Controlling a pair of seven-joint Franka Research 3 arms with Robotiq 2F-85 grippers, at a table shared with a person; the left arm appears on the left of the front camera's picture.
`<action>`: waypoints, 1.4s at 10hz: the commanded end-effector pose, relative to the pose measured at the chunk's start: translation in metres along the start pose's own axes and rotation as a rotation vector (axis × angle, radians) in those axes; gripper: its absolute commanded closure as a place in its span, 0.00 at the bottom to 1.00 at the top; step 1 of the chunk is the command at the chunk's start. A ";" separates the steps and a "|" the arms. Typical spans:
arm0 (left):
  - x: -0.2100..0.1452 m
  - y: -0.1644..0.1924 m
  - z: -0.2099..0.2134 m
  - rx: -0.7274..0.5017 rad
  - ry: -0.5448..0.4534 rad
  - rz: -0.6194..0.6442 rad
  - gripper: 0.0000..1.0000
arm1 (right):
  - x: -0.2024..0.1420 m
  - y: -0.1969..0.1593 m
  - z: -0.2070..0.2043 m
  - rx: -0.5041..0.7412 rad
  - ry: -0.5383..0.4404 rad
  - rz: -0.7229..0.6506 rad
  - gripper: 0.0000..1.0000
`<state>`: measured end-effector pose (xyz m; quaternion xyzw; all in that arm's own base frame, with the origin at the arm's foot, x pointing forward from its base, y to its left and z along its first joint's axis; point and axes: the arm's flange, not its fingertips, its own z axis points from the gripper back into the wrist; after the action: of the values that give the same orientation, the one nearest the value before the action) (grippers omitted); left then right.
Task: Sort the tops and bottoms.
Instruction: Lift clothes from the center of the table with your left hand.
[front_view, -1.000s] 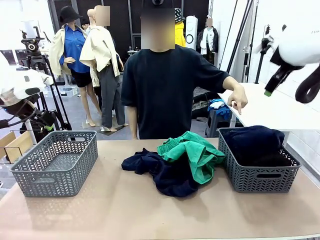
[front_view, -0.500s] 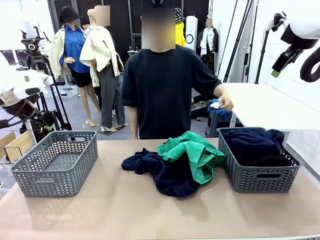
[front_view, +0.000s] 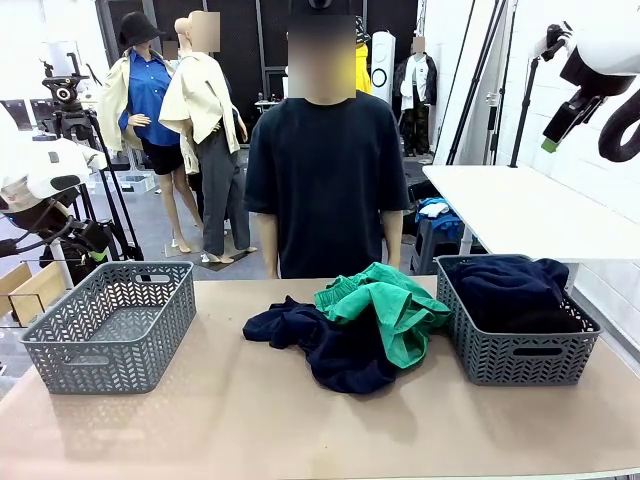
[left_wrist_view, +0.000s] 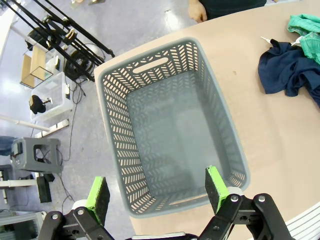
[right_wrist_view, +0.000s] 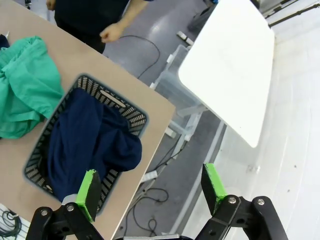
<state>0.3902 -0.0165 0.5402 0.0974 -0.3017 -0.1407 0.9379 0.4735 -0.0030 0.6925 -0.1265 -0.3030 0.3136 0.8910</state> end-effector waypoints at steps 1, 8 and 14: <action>0.001 0.000 0.000 0.005 -0.002 -0.001 0.00 | -0.004 0.004 -0.001 0.007 -0.008 0.005 0.00; 0.031 -0.046 0.015 -0.091 -0.159 -0.103 0.00 | -0.132 -0.099 -0.045 -0.032 0.306 -0.361 0.00; 0.146 -0.248 0.025 -0.450 -0.356 -0.433 0.00 | -0.259 -0.123 -0.070 0.018 0.406 -0.672 0.00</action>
<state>0.4031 -0.2901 0.5680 -0.0547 -0.4036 -0.3940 0.8240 0.4221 -0.2694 0.5767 -0.0871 -0.1380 -0.0018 0.9866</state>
